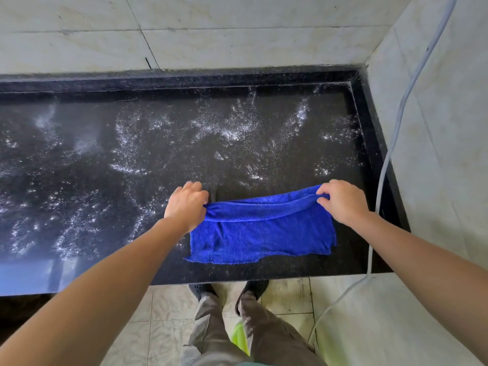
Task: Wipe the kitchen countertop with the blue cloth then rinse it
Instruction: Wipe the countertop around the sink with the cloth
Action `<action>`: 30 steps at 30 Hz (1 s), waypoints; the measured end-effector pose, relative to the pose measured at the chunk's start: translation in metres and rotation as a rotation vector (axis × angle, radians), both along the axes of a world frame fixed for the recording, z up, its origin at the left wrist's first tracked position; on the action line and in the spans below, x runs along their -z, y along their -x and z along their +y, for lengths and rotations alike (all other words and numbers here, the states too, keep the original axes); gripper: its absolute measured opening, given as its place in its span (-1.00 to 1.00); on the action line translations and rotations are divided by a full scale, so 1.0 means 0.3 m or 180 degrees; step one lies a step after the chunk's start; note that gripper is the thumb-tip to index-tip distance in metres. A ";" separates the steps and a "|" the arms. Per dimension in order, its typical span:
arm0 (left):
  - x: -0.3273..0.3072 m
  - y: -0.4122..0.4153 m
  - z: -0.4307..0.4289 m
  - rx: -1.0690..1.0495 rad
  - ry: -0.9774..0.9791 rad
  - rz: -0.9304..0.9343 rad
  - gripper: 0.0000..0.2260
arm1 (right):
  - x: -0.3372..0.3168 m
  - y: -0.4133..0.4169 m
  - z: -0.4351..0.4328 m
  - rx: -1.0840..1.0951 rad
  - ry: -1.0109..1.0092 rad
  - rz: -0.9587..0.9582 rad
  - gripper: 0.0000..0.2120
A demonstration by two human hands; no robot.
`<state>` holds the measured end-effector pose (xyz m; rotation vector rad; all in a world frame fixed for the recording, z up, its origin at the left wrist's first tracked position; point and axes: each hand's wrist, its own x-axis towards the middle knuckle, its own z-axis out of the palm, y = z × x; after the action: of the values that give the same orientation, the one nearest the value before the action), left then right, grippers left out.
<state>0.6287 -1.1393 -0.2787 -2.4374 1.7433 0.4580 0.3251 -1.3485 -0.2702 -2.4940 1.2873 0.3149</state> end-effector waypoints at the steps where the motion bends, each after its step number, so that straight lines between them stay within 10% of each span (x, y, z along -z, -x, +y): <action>1: -0.009 -0.015 0.008 -0.0067 0.0247 0.0070 -0.89 | -0.016 0.003 -0.008 0.0026 -0.0001 -0.0186 -0.89; 9: -0.044 0.018 0.222 0.0454 0.1405 0.0291 -0.94 | -0.080 0.160 0.110 -0.0525 0.0248 -0.0814 -0.79; 16: 0.046 0.131 0.388 0.0891 0.0144 0.0305 -0.72 | -0.011 0.279 0.246 -0.0910 -0.0291 0.0021 -0.74; 21: 0.033 0.093 0.287 0.0457 0.1030 0.0251 -0.72 | -0.052 0.176 0.196 0.0815 -0.0251 -0.0697 -0.67; 24: 0.050 0.089 0.207 0.0882 0.0700 -0.0103 -0.87 | -0.019 0.085 0.147 0.1494 -0.0595 0.0193 -0.46; 30: 0.103 0.073 0.221 0.0464 -0.0069 -0.0235 -0.35 | 0.013 0.072 0.136 0.2119 -0.0865 -0.0130 -0.70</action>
<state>0.6067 -1.0729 -0.3094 -2.2620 1.8580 0.3645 0.3034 -1.3078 -0.2740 -1.7197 1.8169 0.2486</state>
